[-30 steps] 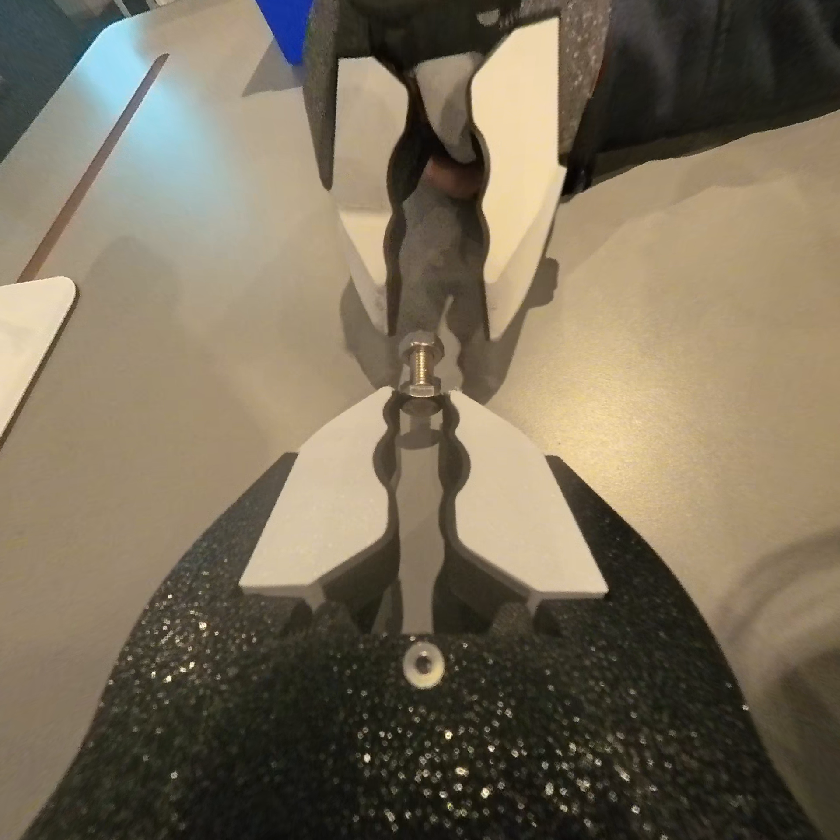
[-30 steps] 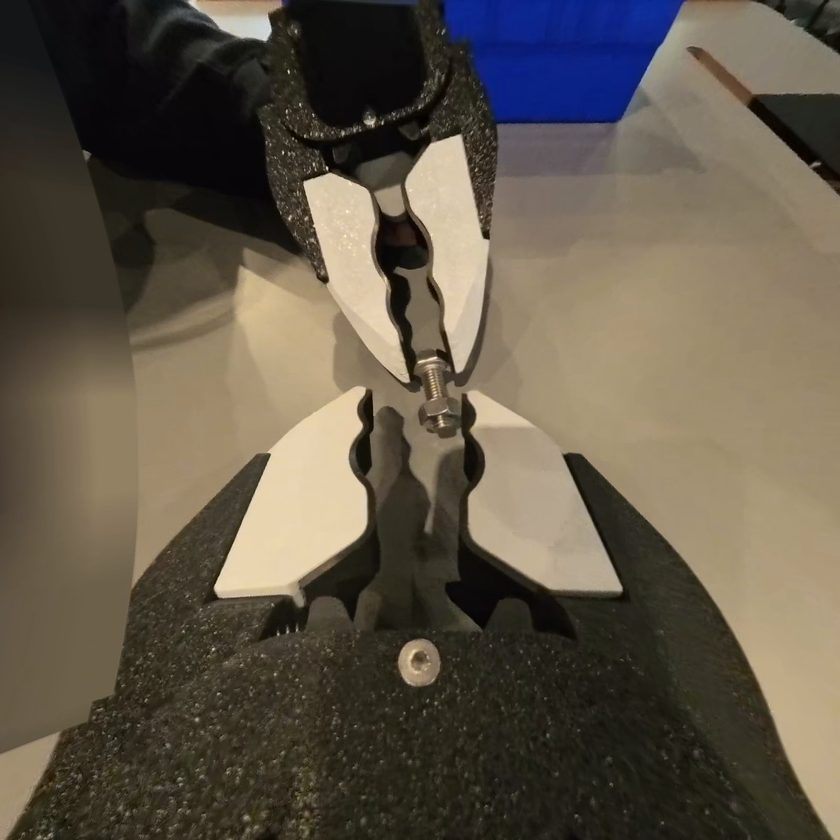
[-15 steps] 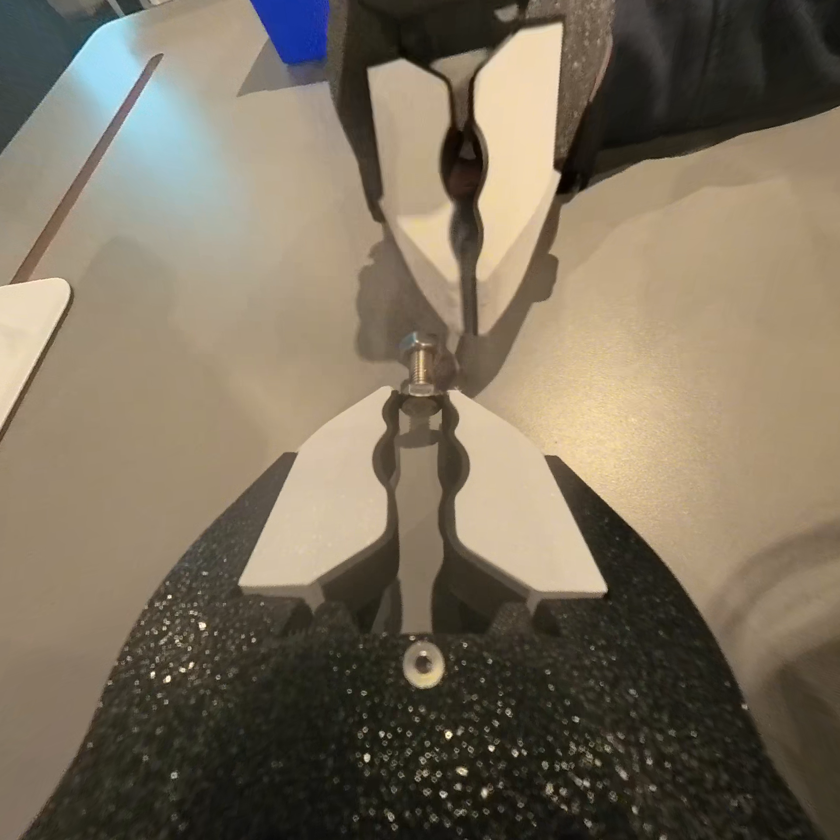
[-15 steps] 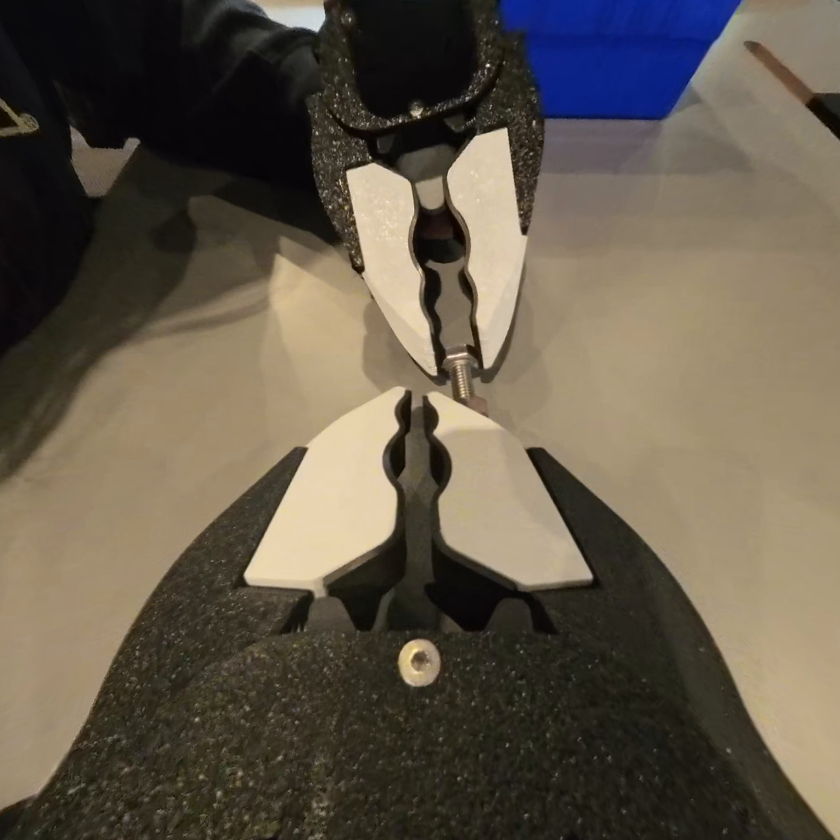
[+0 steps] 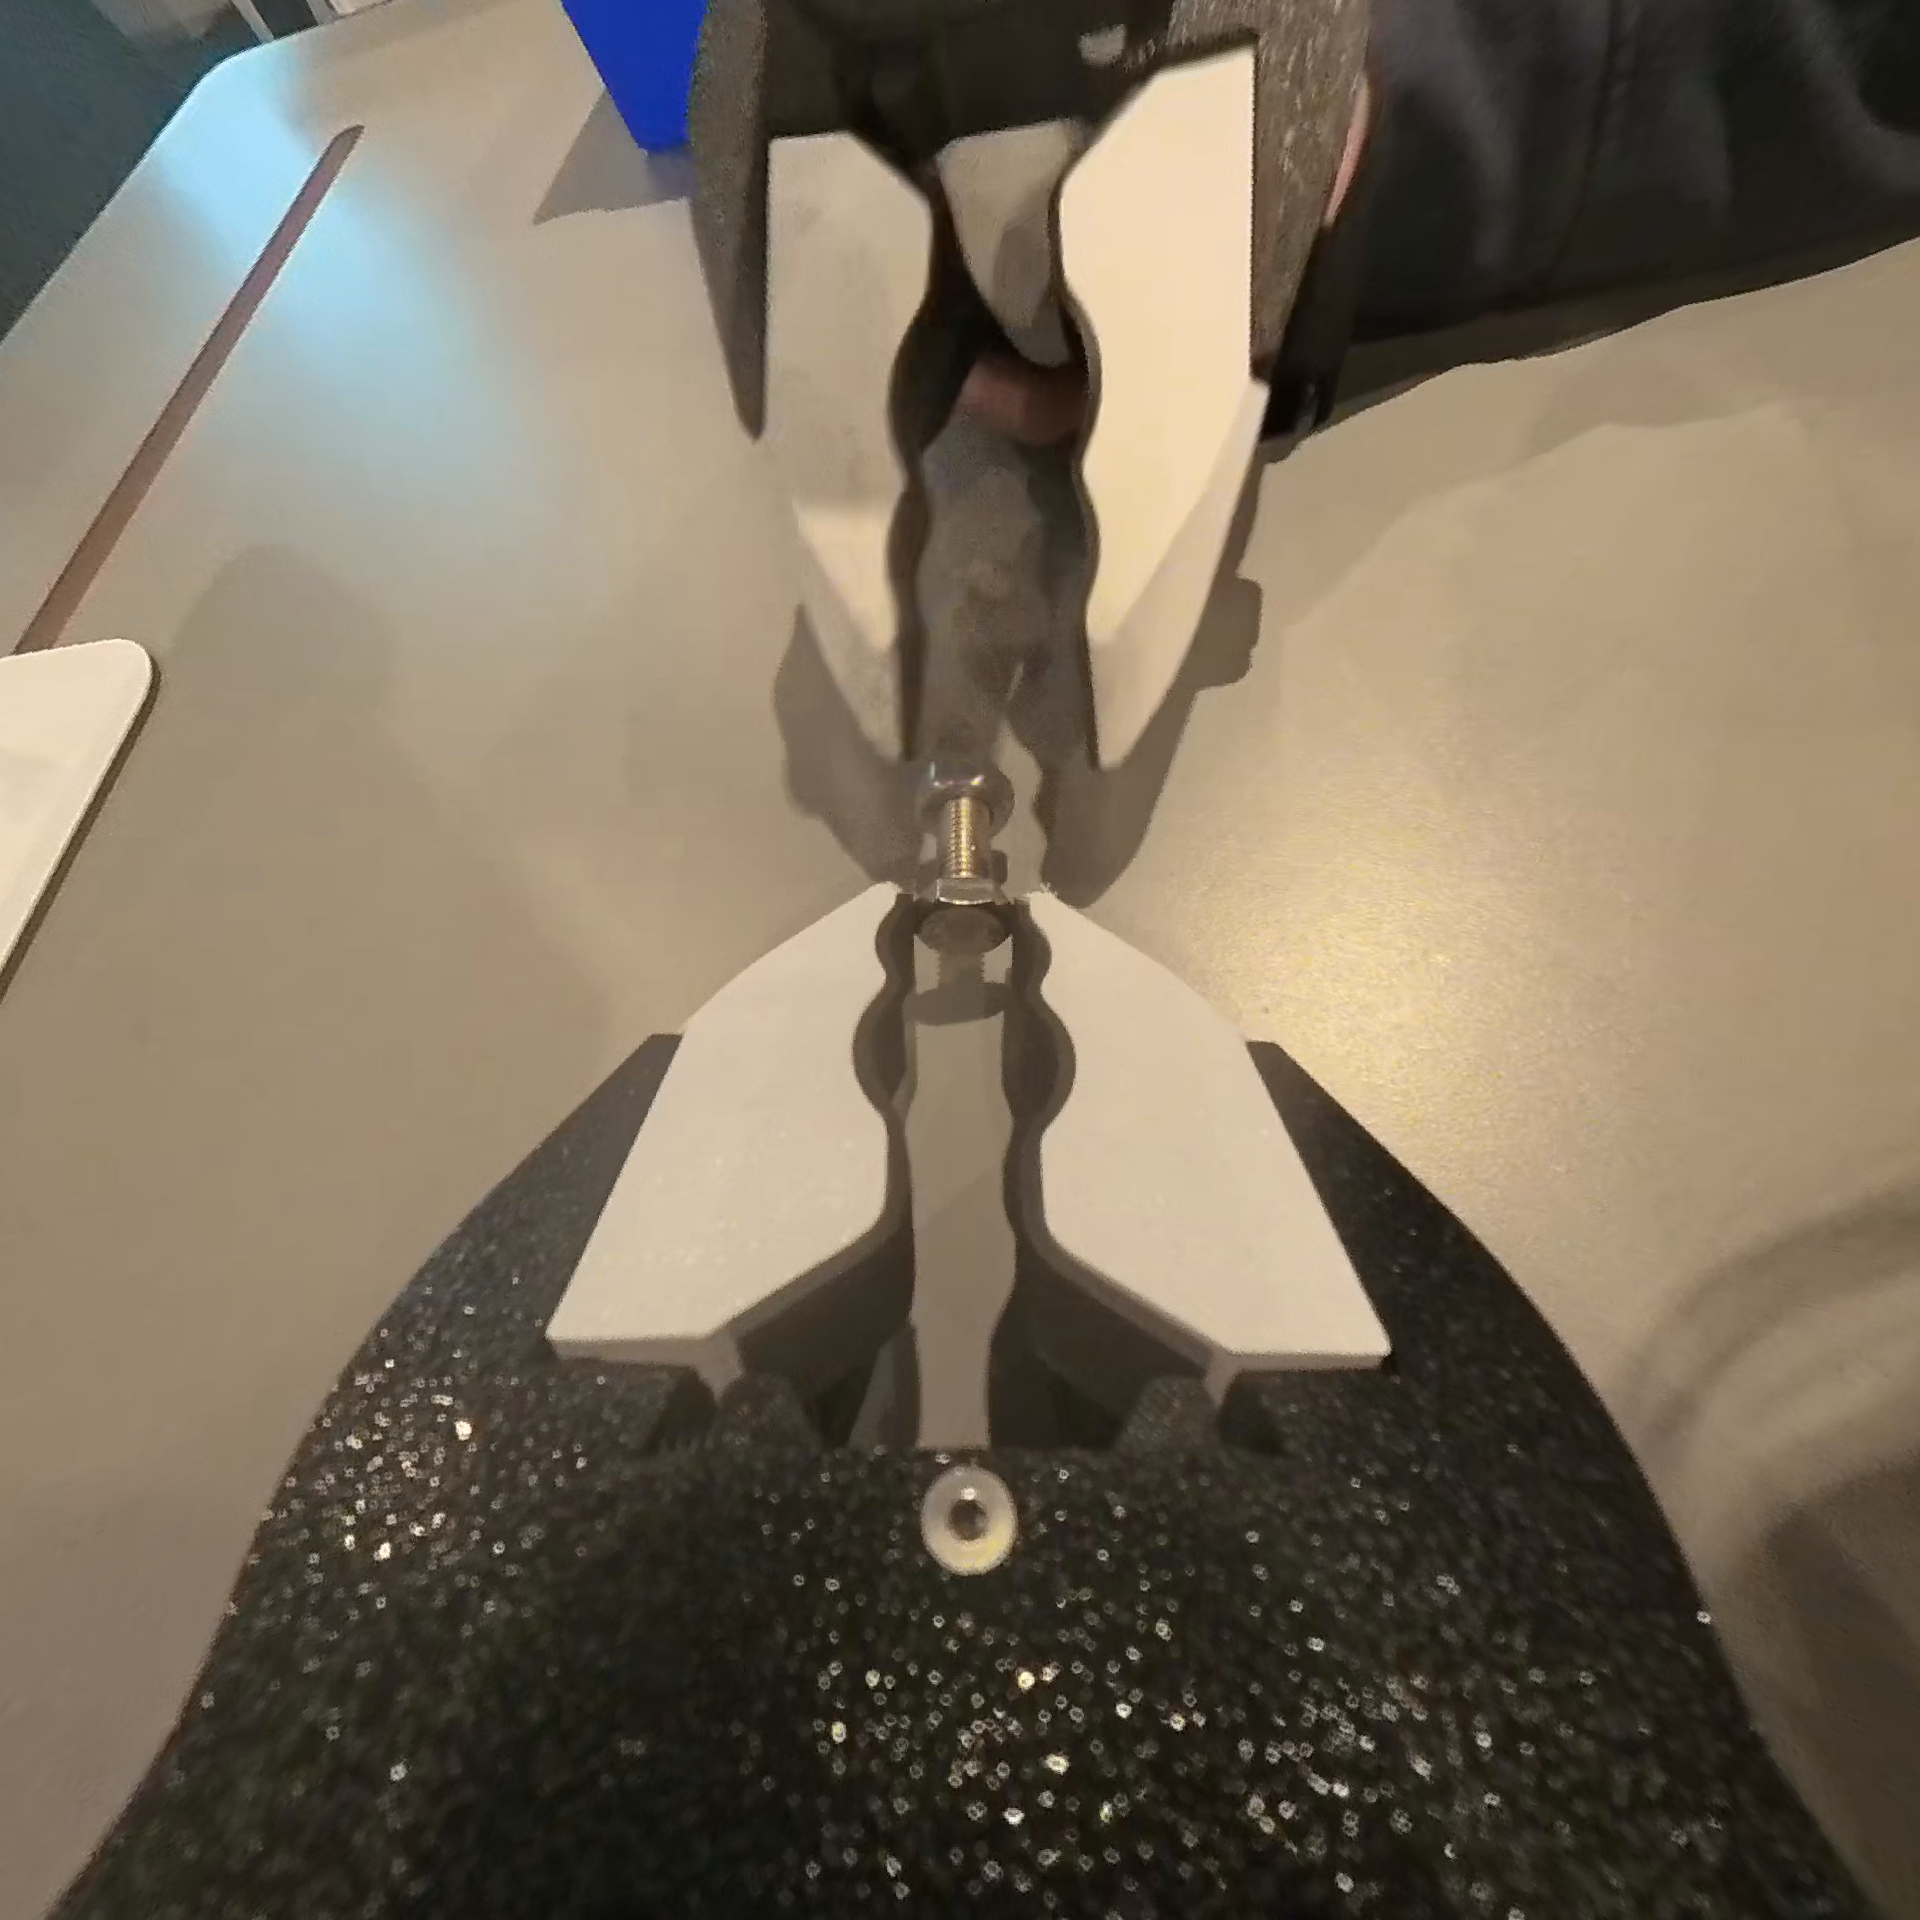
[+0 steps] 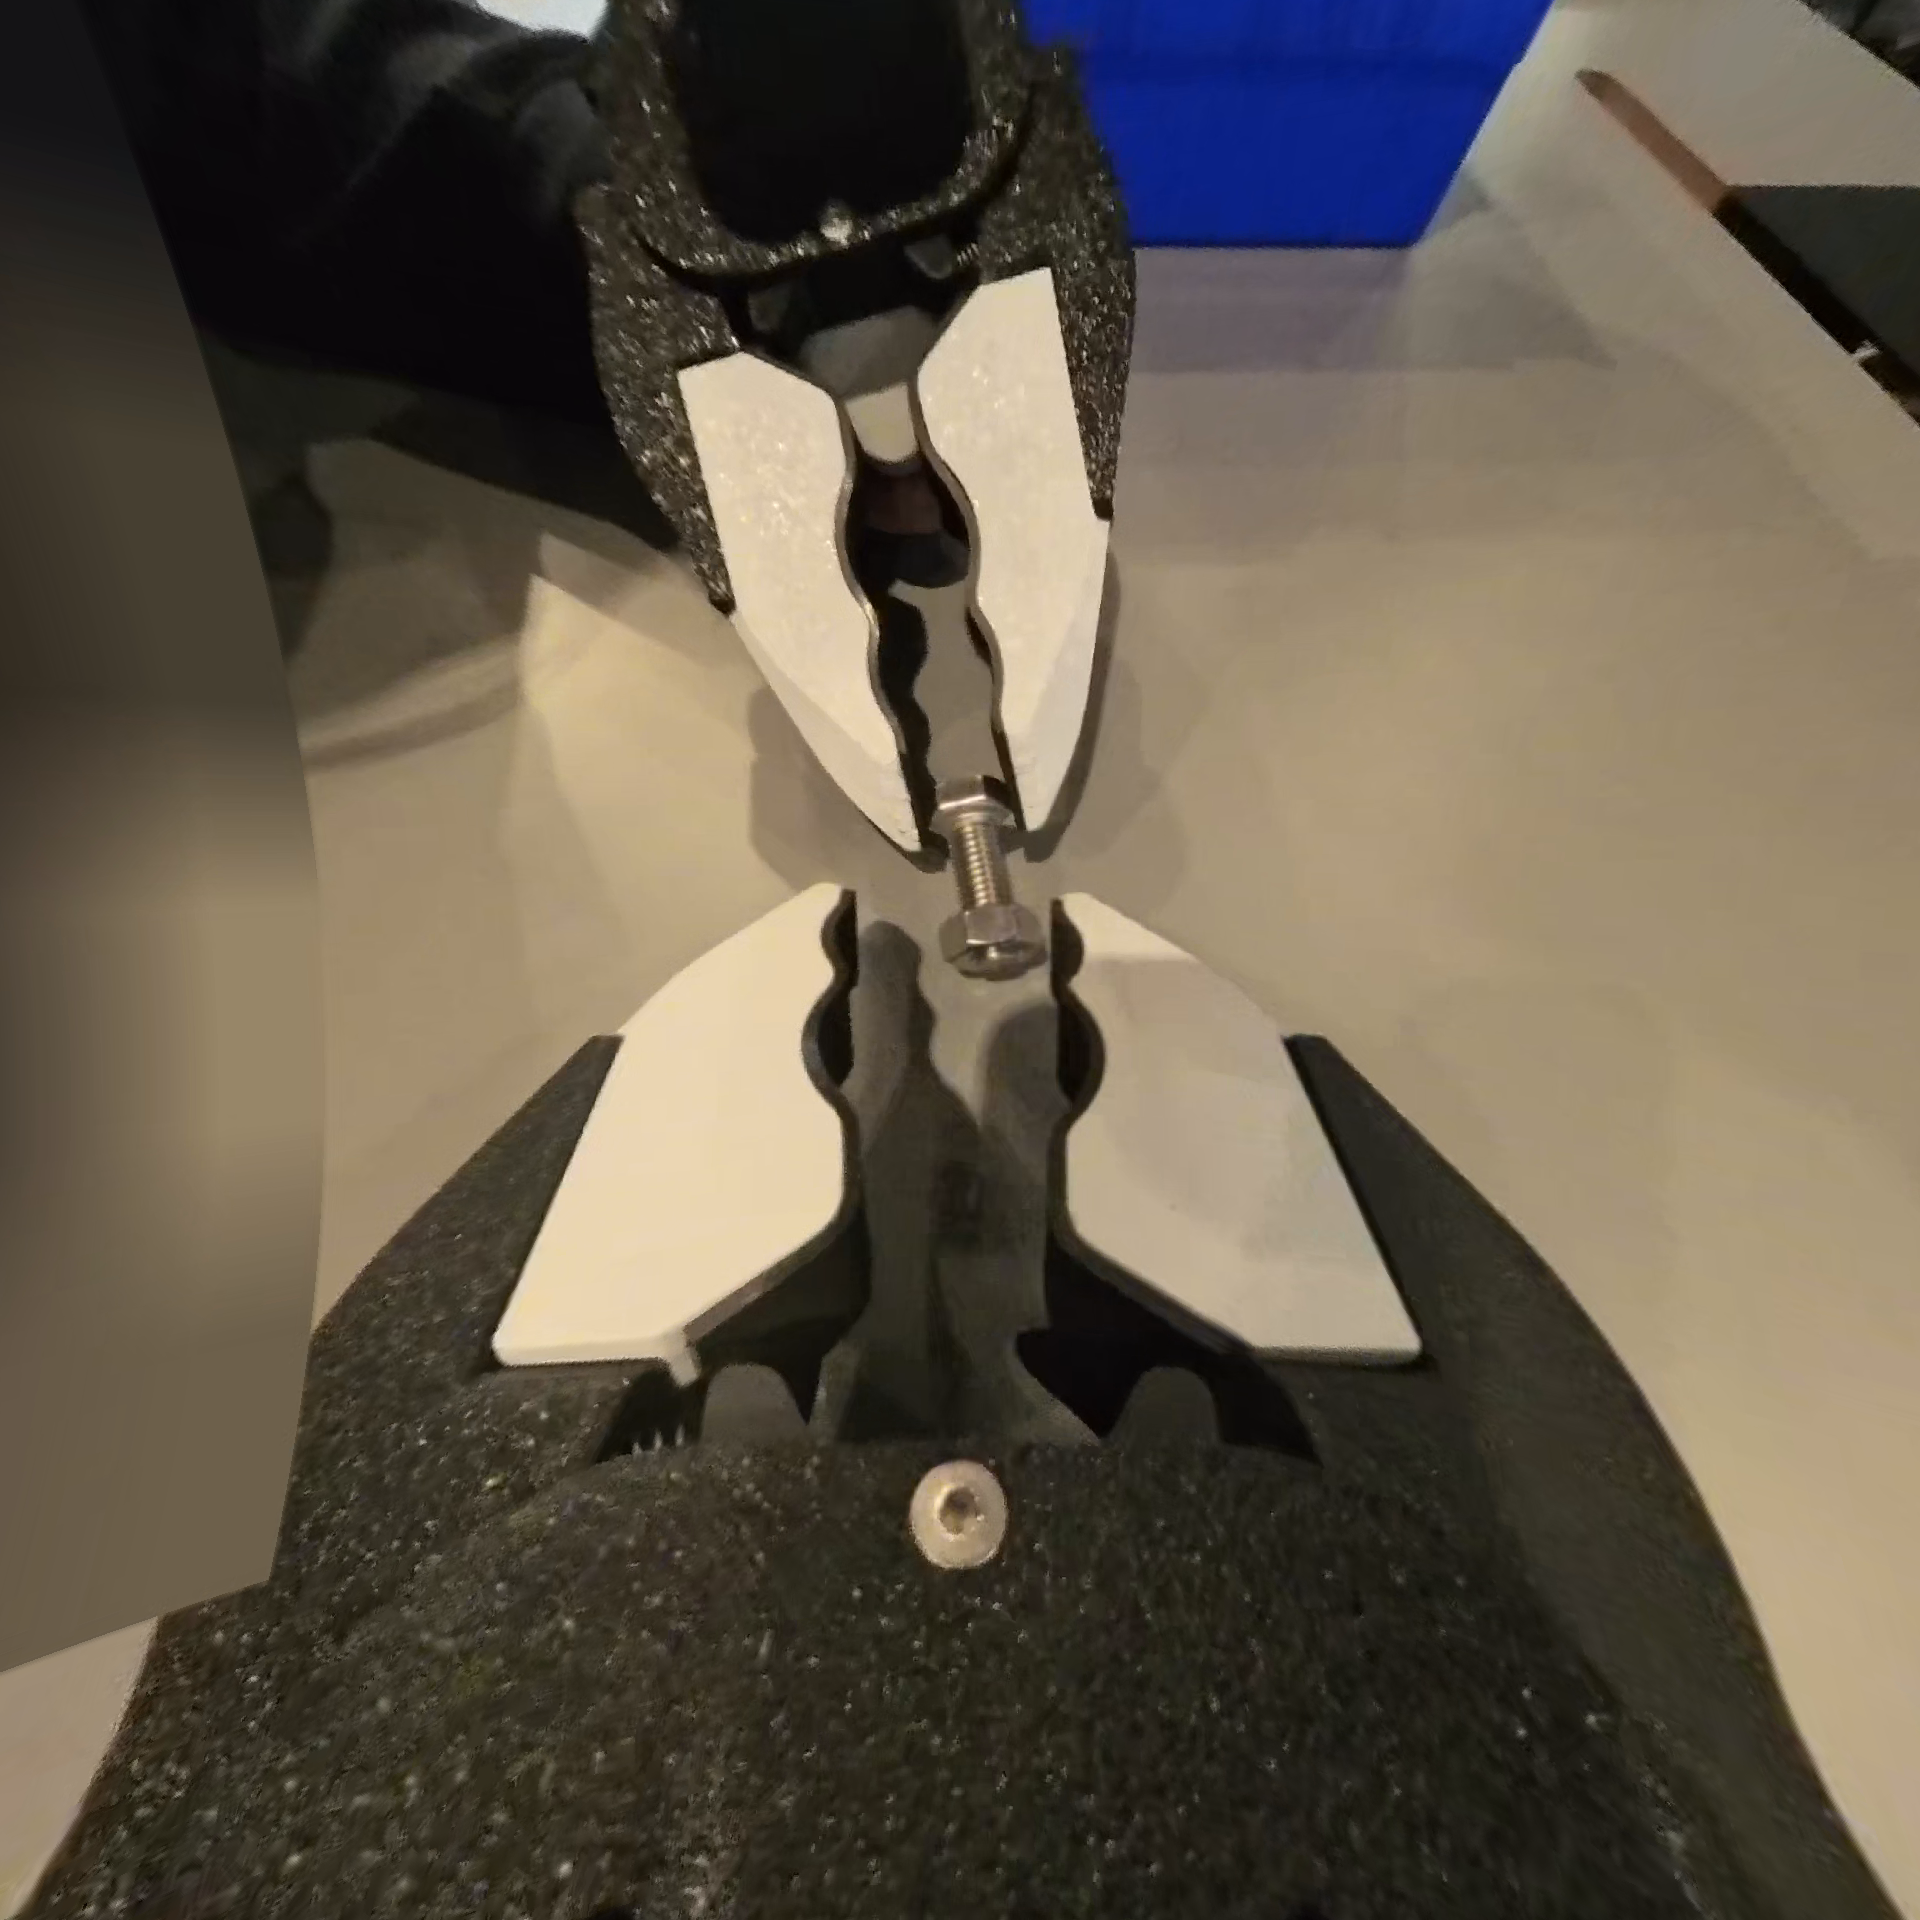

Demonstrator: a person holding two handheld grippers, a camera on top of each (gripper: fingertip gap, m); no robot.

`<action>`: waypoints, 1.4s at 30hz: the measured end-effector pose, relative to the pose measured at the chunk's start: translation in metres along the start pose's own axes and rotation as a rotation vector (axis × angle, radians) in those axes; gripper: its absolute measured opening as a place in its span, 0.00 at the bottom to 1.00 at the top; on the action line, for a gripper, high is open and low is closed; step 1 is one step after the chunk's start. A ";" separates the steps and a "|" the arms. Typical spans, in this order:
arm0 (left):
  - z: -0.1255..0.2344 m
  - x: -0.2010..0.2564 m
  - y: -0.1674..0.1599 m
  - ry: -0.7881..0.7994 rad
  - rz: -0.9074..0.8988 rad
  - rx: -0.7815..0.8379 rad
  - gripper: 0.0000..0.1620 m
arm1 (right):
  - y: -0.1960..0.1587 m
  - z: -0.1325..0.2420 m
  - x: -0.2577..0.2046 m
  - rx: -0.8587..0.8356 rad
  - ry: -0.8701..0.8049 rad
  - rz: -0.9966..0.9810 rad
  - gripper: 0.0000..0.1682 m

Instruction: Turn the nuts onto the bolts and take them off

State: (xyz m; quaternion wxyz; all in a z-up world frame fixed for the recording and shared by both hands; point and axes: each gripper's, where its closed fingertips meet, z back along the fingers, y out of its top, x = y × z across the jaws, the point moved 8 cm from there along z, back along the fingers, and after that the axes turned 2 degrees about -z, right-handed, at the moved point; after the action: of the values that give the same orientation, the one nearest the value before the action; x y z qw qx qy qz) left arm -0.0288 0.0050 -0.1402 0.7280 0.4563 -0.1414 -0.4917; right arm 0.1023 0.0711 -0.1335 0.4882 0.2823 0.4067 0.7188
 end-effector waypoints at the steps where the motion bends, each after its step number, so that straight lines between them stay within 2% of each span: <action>1: 0.000 0.000 0.000 0.001 0.000 0.000 0.10 | 0.000 -0.002 0.000 -0.017 -0.007 0.012 0.20; 4: 0.000 0.001 0.000 -0.008 -0.007 0.002 0.10 | -0.001 -0.002 -0.004 -0.025 0.014 0.030 0.18; 5: 0.000 0.001 0.000 -0.005 -0.006 0.002 0.10 | 0.000 0.002 -0.006 0.010 0.065 0.021 0.05; 7: 0.000 0.000 0.000 -0.003 -0.003 0.001 0.10 | 0.000 0.007 -0.003 0.048 0.061 -0.022 0.09; 10: 0.000 0.000 0.000 -0.004 -0.003 0.001 0.10 | 0.000 0.002 0.001 0.016 0.015 -0.025 0.21; 13: 0.000 0.001 0.000 -0.006 -0.005 0.002 0.10 | -0.002 -0.001 -0.003 -0.027 0.023 0.010 0.09; 15: 0.000 0.001 0.000 -0.002 -0.003 0.001 0.10 | -0.002 0.005 -0.007 0.009 0.082 0.007 0.01; 17: 0.000 0.001 0.000 -0.006 -0.002 0.001 0.10 | -0.001 0.006 -0.003 0.027 0.052 -0.024 0.08; 19: 0.000 0.000 0.000 -0.009 0.001 0.000 0.10 | -0.001 0.004 0.001 0.014 0.010 -0.028 0.19; 21: 0.000 0.000 0.000 -0.009 0.001 0.000 0.10 | -0.002 0.000 0.001 -0.015 0.007 -0.010 0.23; 23: 0.000 0.001 0.000 -0.010 -0.001 0.001 0.11 | -0.003 -0.001 -0.003 -0.035 0.029 0.007 0.20; 24: 0.000 0.001 0.000 -0.012 -0.003 0.001 0.10 | -0.003 0.002 -0.005 -0.023 0.067 0.010 0.08; 25: 0.000 0.001 0.000 -0.007 0.000 0.001 0.10 | -0.003 0.005 -0.007 -0.003 0.110 0.000 0.00; 27: 0.000 0.001 0.000 -0.011 0.000 0.000 0.10 | -0.003 0.008 -0.004 0.018 0.088 -0.030 0.02; 30: 0.000 0.000 0.000 -0.014 0.003 -0.001 0.10 | -0.002 0.005 0.000 0.016 0.021 -0.016 0.15; 32: 0.000 0.001 0.000 -0.012 0.001 0.000 0.10 | -0.001 0.002 0.000 0.007 -0.013 0.016 0.20; 34: 0.000 0.001 0.000 -0.012 0.001 0.000 0.10 | -0.001 -0.001 -0.002 -0.022 -0.008 0.032 0.11; 36: 0.000 0.001 0.000 -0.013 0.000 0.000 0.10 | -0.003 0.001 -0.008 -0.028 0.083 0.022 0.01; 38: 0.000 0.001 0.000 -0.012 0.000 0.000 0.10 | -0.002 0.004 -0.007 -0.008 0.077 -0.002 0.03; 42: 0.000 0.001 0.000 -0.013 0.000 0.000 0.10 | -0.001 0.004 -0.001 0.010 0.003 -0.004 0.17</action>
State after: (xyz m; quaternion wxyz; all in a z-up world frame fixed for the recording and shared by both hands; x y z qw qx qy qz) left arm -0.0284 0.0044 -0.1403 0.7272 0.4531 -0.1462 -0.4945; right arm 0.1058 0.0716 -0.1326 0.4877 0.2826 0.4115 0.7162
